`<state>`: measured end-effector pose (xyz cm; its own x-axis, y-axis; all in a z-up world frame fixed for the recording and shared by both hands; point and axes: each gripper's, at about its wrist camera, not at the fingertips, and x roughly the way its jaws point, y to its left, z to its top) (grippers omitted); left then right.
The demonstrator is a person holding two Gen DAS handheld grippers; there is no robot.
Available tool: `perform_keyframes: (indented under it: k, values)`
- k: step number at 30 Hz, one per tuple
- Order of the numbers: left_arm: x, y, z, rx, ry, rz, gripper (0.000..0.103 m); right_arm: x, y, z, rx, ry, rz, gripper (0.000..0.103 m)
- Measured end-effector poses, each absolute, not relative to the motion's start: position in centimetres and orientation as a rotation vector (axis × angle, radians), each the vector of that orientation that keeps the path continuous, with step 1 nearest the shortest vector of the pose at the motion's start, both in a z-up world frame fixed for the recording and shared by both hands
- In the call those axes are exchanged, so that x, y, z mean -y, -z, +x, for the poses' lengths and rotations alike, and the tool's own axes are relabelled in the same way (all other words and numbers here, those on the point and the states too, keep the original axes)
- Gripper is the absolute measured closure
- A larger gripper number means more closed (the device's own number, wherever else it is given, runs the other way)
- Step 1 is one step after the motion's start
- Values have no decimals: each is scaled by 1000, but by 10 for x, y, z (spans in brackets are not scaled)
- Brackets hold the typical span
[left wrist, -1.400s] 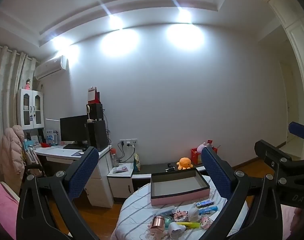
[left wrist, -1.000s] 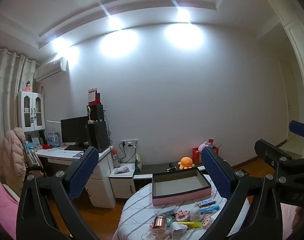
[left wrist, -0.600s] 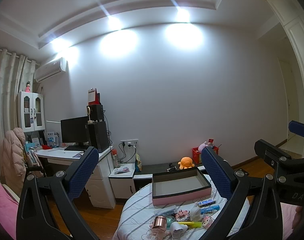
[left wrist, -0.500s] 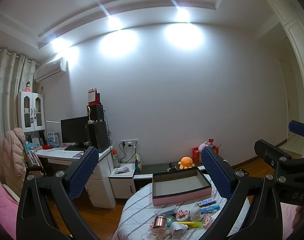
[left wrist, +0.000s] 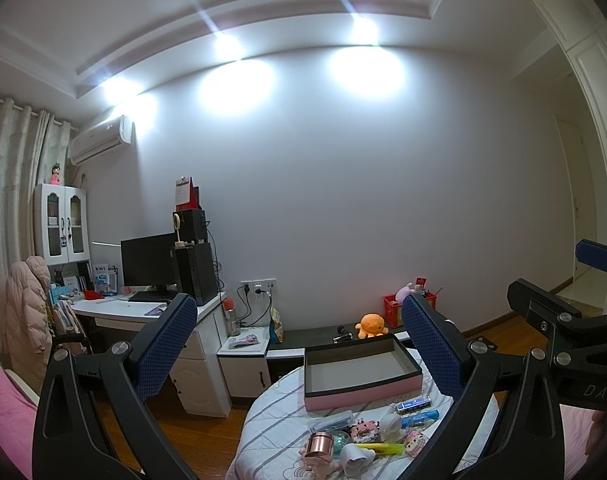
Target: Organize rigid objects
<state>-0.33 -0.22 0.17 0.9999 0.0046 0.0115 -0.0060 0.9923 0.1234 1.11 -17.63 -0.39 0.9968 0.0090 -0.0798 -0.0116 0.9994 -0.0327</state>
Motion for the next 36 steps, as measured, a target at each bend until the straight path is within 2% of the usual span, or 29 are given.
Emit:
perform_keyframes:
  k: [36]
  values:
    - [0,0,-3,9,-2,131,0,178,2,11,-87,-11,-33,0]
